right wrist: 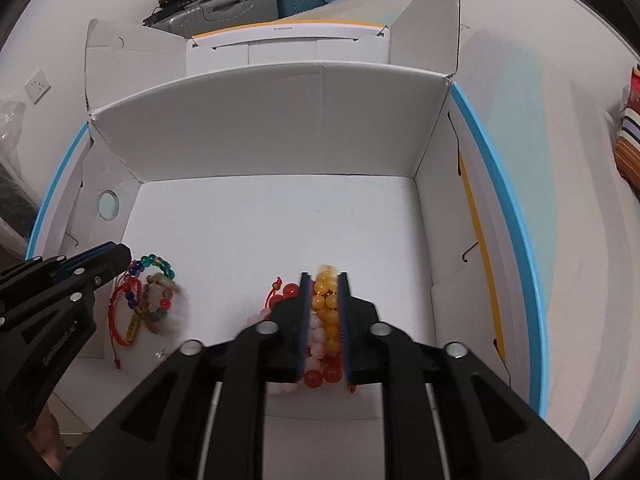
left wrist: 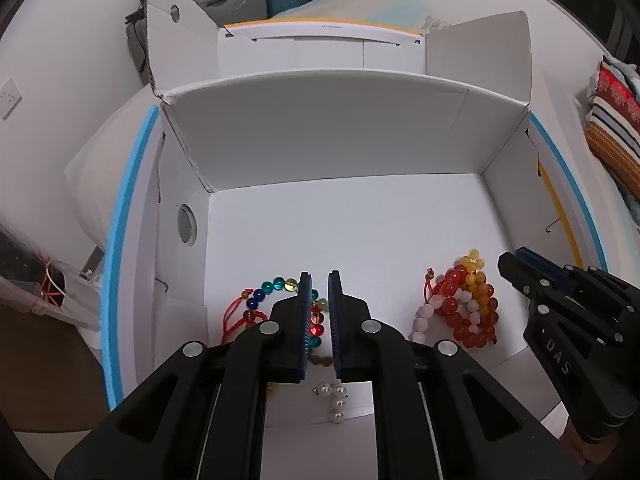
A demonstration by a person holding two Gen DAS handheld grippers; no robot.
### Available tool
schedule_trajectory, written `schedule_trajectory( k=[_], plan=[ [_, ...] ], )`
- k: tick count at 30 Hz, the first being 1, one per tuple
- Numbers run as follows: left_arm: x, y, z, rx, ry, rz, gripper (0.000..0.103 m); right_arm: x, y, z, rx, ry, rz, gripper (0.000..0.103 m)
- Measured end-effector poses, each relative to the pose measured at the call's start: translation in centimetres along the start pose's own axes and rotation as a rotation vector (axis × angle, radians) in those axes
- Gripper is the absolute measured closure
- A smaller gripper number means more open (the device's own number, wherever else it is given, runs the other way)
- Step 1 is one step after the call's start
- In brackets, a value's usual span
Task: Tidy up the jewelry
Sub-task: 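Open both tools to drop the two bracelets in the box, then withdraw both tools back out of the box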
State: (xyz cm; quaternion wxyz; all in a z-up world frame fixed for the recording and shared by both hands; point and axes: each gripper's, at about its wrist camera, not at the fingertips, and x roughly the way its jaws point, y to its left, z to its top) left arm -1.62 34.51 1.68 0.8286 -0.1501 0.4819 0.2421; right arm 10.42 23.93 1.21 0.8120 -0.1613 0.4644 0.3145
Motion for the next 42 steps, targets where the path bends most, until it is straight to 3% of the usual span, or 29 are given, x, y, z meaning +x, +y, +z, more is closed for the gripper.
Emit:
schedule_trajectory(
  k=[1,2,7,12,16,23,34,42],
  plan=[
    [-0.3,0.0,-0.1,-0.001,-0.006,0.000,0.092,-0.3,-0.1,0.0,0.005,-0.009,0.005,0.065],
    [-0.8,0.1,-0.1,-0.001,-0.015,-0.001,0.092,-0.9,-0.2,0.0,0.014,-0.028,0.008,0.061],
    [-4.0,0.7,-0.6,-0.015,-0.094,0.007,0.070,-4.2,-1.1,-0.2,0.041,-0.108,0.014,0.032],
    [-7.2,0.9,-1.7,-0.026,-0.173,0.020,0.044,-7.5,-1.4,-1.0,0.043,-0.187,-0.001,0.018],
    [-9.6,1.0,-3.2,-0.037,-0.228,0.018,0.032,-10.1,-1.4,-2.2,0.035,-0.249,-0.009,0.011],
    [-12.3,1.0,-6.3,-0.047,-0.309,0.045,0.011,-12.9,-1.0,-4.8,0.016,-0.309,-0.030,0.008],
    [-11.5,2.0,-10.4,-0.078,-0.306,0.054,0.008,-12.9,-0.7,-9.3,0.012,-0.317,-0.050,0.008],
    [-10.5,1.7,-11.6,-0.069,-0.287,0.051,0.008,-11.9,-0.6,-10.4,0.010,-0.303,-0.064,0.008]
  ],
)
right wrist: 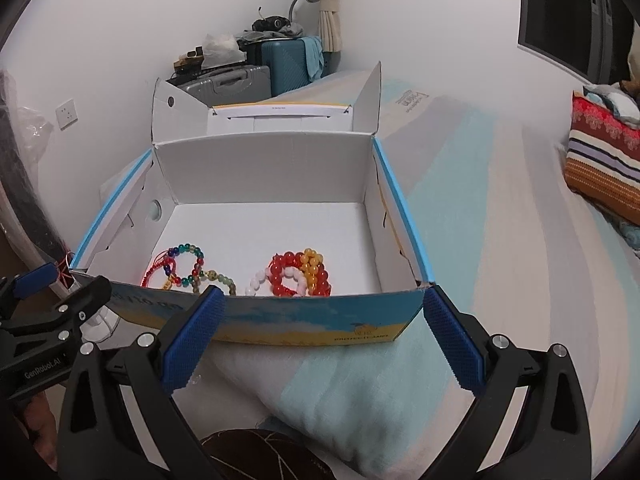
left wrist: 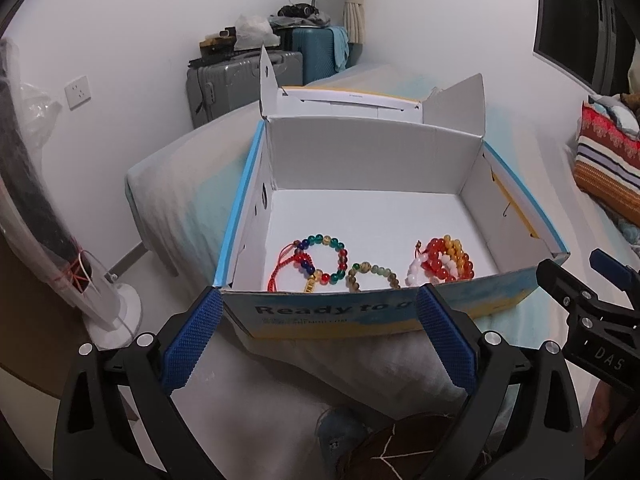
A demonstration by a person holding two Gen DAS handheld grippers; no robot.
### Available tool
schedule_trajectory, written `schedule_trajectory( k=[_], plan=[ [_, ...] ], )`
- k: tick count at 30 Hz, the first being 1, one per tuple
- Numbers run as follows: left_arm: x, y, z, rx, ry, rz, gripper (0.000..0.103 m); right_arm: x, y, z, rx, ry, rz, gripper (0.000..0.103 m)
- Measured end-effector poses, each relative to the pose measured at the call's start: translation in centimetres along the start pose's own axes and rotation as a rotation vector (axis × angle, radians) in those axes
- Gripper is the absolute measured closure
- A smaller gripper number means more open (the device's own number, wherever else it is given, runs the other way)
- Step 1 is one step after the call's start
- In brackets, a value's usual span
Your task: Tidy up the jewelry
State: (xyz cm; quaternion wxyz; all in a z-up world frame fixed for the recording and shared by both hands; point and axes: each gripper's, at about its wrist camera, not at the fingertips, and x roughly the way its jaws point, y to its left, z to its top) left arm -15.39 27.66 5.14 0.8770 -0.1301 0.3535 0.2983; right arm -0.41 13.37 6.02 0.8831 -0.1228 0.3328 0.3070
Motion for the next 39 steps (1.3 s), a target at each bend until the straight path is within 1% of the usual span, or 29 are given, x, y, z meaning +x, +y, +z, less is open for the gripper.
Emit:
schedule_trajectory(
  k=[6,13,18,23,27,33,39],
  plan=[
    [0.69,0.06,-0.24,-0.003,0.018,-0.002,0.008,0.16,-0.20,-0.15,0.010,0.005,0.001,0.008],
    [0.61,-0.18,-0.22,0.000,0.007,0.010,0.008,0.35,-0.28,-0.12,0.013,0.006,-0.003,0.008],
    [0.63,-0.29,-0.20,-0.006,0.005,-0.008,0.008,0.44,-0.23,-0.13,0.013,0.008,-0.002,0.008],
    [0.53,-0.44,-0.21,-0.005,-0.002,-0.008,0.008,0.44,-0.20,-0.18,0.007,0.009,-0.007,0.008],
    [0.73,-0.38,-0.05,-0.017,0.015,-0.024,0.008,0.48,-0.12,-0.26,0.006,0.013,-0.009,0.008],
    [0.78,-0.56,-0.05,-0.012,0.008,-0.009,0.008,0.55,-0.10,-0.20,0.005,0.016,-0.011,0.008],
    [0.86,-0.77,-0.13,-0.007,0.012,-0.018,0.008,0.56,-0.08,-0.21,0.005,0.016,-0.011,0.008]
  ],
)
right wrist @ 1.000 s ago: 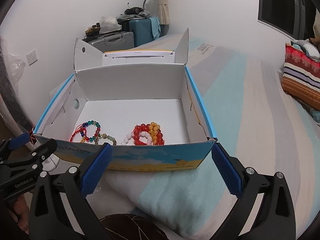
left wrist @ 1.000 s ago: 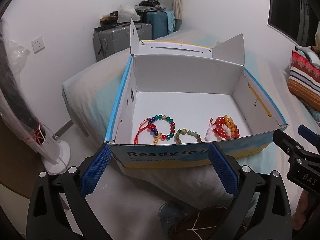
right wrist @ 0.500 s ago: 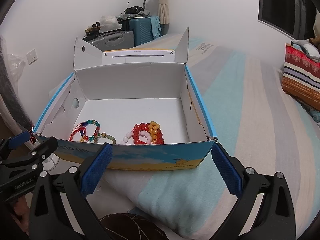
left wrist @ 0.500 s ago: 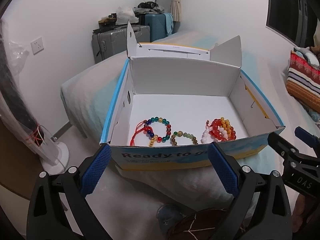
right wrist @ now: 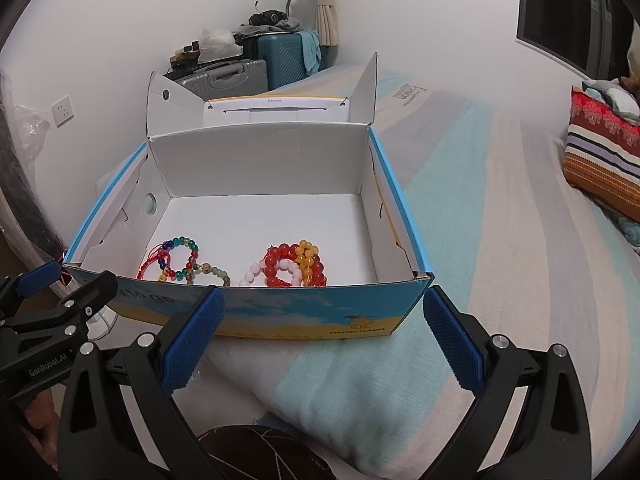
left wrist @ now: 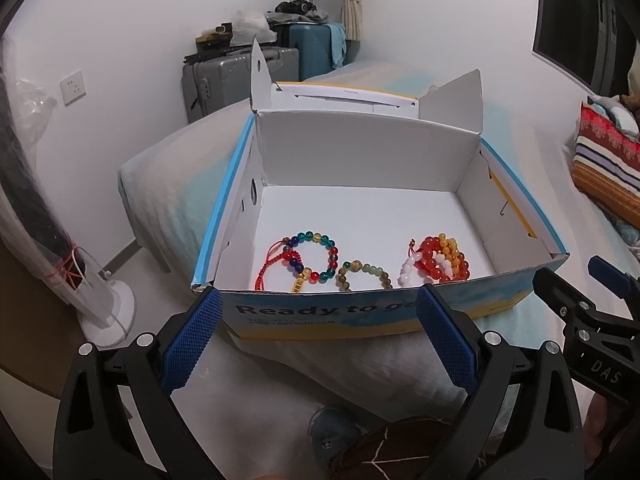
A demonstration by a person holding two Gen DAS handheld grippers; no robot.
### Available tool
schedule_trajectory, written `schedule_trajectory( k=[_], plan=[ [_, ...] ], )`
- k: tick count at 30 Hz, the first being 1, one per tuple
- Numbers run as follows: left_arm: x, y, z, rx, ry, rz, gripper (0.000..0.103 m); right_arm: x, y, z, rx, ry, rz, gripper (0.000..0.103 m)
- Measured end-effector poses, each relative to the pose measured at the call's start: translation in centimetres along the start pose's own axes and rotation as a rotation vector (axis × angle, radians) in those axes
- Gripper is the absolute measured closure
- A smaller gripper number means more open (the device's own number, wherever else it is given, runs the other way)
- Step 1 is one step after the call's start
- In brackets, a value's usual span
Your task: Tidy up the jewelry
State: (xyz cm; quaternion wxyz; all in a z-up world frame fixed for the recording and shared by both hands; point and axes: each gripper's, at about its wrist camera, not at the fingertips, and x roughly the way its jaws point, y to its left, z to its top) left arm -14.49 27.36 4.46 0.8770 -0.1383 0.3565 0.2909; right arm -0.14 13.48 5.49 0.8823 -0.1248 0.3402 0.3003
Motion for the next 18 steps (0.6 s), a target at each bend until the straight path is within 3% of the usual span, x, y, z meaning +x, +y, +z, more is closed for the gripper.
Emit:
schedule_trajectory(
  k=[18],
  plan=[
    [-0.19,0.15,-0.06,-0.018,0.007,0.003,0.008,0.13,-0.11,-0.01,0.004,0.003,-0.001,0.008]
  ],
)
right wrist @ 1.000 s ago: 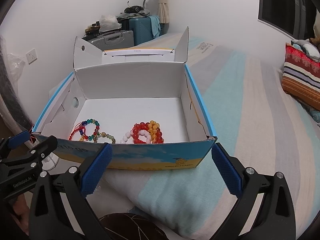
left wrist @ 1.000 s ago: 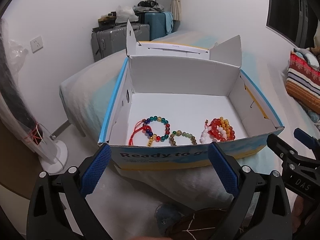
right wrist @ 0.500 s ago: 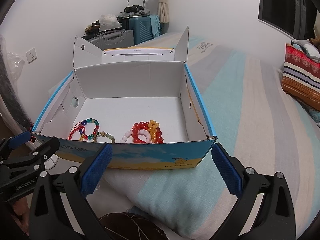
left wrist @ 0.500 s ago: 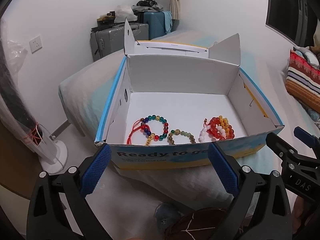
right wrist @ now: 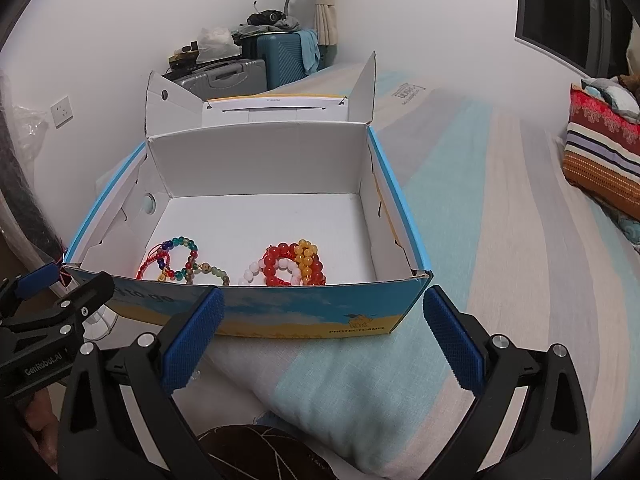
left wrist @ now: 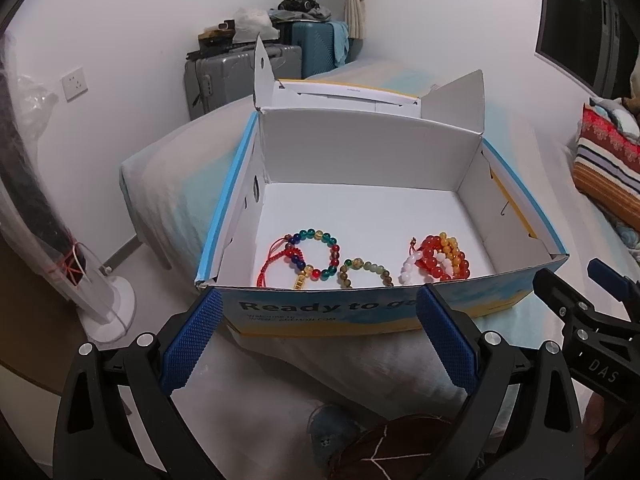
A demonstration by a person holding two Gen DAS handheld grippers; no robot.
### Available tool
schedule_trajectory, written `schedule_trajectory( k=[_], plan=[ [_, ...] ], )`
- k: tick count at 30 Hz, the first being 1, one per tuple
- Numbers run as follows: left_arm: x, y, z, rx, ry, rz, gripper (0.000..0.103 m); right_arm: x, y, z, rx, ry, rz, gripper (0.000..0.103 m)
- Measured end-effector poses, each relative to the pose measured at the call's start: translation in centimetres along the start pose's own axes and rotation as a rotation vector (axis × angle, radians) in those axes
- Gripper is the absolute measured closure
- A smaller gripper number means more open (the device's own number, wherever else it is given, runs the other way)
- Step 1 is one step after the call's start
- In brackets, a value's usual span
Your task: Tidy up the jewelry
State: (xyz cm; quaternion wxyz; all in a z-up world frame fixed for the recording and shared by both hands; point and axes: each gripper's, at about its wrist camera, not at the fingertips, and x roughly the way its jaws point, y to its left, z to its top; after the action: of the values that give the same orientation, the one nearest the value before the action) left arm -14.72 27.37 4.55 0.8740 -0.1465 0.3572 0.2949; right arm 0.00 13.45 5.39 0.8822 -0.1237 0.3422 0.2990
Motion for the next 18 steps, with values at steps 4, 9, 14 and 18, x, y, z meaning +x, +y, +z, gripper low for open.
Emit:
schedule_trajectory(
  k=[4,9,14,18],
  plan=[
    [-0.11,-0.02,0.03,0.010,-0.005,0.013,0.008,0.01,-0.03,-0.01,0.000,0.000,0.000,0.008],
    [-0.18,-0.17,0.12,0.016,-0.004,0.023,0.008,0.01,0.01,0.02,0.002,0.000,0.000,0.008],
    [-0.22,-0.31,0.22,0.022,-0.002,0.034,0.008,0.05,0.08,-0.02,0.004,0.002,0.002,0.008],
    [-0.31,-0.31,0.33,0.029,-0.002,0.043,0.008,0.17,0.15,0.01,0.009,0.003,0.004,0.008]
  ],
)
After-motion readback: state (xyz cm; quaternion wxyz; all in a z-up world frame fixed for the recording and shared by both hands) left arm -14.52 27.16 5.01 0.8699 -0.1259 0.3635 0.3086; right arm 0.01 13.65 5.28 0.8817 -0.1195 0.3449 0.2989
